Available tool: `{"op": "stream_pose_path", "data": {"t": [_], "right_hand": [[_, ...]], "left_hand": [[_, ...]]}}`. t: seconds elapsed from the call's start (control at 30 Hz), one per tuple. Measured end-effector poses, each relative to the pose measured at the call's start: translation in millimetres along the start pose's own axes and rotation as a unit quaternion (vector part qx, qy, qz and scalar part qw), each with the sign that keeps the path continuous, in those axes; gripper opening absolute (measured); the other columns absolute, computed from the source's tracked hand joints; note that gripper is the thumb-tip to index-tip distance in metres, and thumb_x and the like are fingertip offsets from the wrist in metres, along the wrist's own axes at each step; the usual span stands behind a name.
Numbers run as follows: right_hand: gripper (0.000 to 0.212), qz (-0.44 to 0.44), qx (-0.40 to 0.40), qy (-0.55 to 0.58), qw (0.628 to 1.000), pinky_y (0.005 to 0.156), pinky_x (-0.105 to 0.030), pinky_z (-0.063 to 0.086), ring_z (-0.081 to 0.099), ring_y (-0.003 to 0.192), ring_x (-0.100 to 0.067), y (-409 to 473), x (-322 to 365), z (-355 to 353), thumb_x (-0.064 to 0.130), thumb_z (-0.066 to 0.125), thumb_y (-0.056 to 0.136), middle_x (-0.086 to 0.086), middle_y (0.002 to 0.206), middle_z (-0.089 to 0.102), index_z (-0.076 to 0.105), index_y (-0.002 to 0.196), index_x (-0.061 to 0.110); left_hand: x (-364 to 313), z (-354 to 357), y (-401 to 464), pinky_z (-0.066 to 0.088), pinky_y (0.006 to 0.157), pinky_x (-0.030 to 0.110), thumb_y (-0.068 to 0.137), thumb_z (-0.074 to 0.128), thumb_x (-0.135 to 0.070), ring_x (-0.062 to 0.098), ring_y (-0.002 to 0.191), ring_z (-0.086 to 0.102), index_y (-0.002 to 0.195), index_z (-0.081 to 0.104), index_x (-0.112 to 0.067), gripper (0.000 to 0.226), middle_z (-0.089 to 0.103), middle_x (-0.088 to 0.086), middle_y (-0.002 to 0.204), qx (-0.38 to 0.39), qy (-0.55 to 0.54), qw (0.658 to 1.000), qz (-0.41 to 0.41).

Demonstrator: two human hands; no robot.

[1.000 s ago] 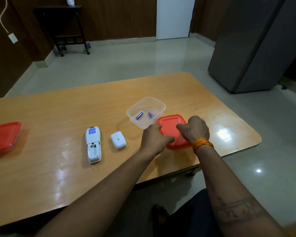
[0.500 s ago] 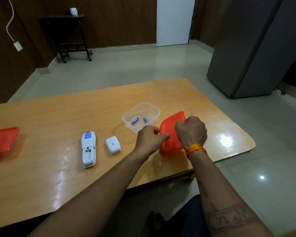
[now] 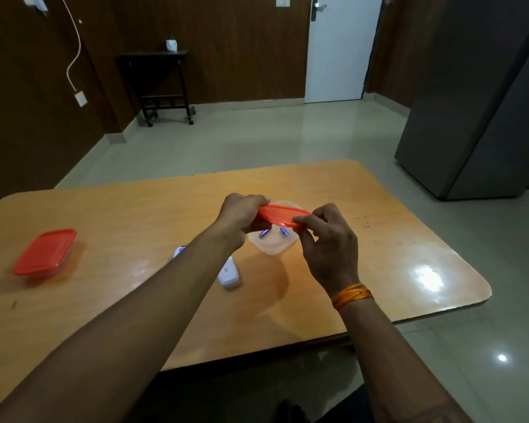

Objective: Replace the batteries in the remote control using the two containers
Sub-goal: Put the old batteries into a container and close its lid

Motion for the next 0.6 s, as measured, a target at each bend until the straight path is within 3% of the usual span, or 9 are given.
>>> {"op": "stream_pose_path", "data": {"t": [0.07, 0.17, 0.23, 0.3, 0.4, 0.53, 0.6], "right_hand": [[0.025, 0.033, -0.006, 0.026, 0.999, 0.060, -0.032, 0.054, 0.061, 0.077, -0.022, 0.0, -0.9, 4.3, 0.002, 0.072, 0.088, -0.007, 0.100, 0.061, 0.079, 0.109, 0.013], [0.035, 0.193, -0.068, 0.088, 0.975, 0.068, -0.036, 0.059, 0.063, 0.076, -0.017, -2.8, -15.4, 6.7, 0.003, 0.065, 0.087, -0.004, 0.102, 0.064, 0.073, 0.118, 0.014], [0.024, 0.341, -0.093, 0.182, 0.918, 0.068, -0.044, 0.064, 0.069, 0.076, -0.019, -11.7, -28.4, 13.4, 0.019, 0.065, 0.093, 0.002, 0.094, 0.066, 0.066, 0.117, 0.018], [0.028, 0.448, -0.077, 0.271, 0.849, 0.060, -0.041, 0.065, 0.074, 0.071, -0.020, -22.1, -34.7, 29.1, 0.030, 0.071, 0.095, -0.001, 0.093, 0.067, 0.059, 0.117, 0.020], [0.033, 0.497, -0.064, 0.330, 0.800, 0.055, -0.032, 0.062, 0.074, 0.063, -0.022, -28.9, -37.1, 46.1, 0.016, 0.074, 0.091, -0.017, 0.100, 0.068, 0.055, 0.118, 0.018], [0.033, 0.506, -0.069, 0.306, 0.803, 0.057, -0.035, 0.064, 0.073, 0.062, -0.027, -26.6, -47.9, 57.3, 0.010, 0.075, 0.090, -0.020, 0.102, 0.068, 0.054, 0.115, 0.017], [0.033, 0.513, -0.059, 0.291, 0.805, 0.057, -0.035, 0.065, 0.074, 0.064, -0.028, -26.4, -52.0, 67.3, 0.011, 0.077, 0.090, -0.020, 0.102, 0.069, 0.056, 0.115, 0.016]], "left_hand": [[3.0, -9.3, 7.3, 0.061, 0.050, 0.029, 0.091, 0.070, 0.002, 0.028, 0.070, 0.069, 0.113, 0.067, 0.013, 0.025, 0.068, 0.023, 0.095, -0.010, -0.017, 1.000, -0.007], [2.6, -19.3, 16.4, 0.061, 0.051, 0.028, 0.089, 0.069, 0.007, 0.026, 0.073, 0.070, 0.105, 0.072, 0.005, 0.016, 0.071, 0.021, 0.098, -0.030, -0.045, 0.998, 0.010], [4.5, -21.1, 22.7, 0.061, 0.054, 0.028, 0.091, 0.070, 0.005, 0.025, 0.074, 0.071, 0.101, 0.073, -0.004, 0.014, 0.073, 0.018, 0.098, -0.026, -0.049, 0.998, 0.018], [8.8, -19.7, 29.6, 0.061, 0.058, 0.029, 0.091, 0.071, 0.003, 0.024, 0.077, 0.071, 0.103, 0.074, -0.007, 0.016, 0.074, 0.016, 0.101, -0.007, -0.046, 0.999, 0.025], [13.6, -19.1, 38.7, 0.065, 0.069, 0.035, 0.091, 0.070, 0.002, 0.024, 0.082, 0.071, 0.107, 0.075, -0.008, 0.019, 0.074, 0.012, 0.100, 0.010, -0.007, 0.999, 0.039], [10.0, -27.8, 58.1, 0.063, 0.077, 0.041, 0.086, 0.073, -0.001, 0.025, 0.082, 0.070, 0.086, 0.077, -0.013, 0.013, 0.075, 0.008, 0.089, -0.008, 0.115, 0.989, 0.092], [5.7, -30.4, 67.8, 0.062, 0.076, 0.037, 0.083, 0.077, -0.004, 0.024, 0.085, 0.070, 0.081, 0.079, -0.018, 0.013, 0.075, 0.004, 0.086, -0.031, 0.197, 0.972, 0.122]]}}
Point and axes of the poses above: each hand's wrist, its own y-axis towards the middle knuckle, its own z-axis out of the palm, x = y × z, the point moved 8 cm from there along y, towards the middle knuckle
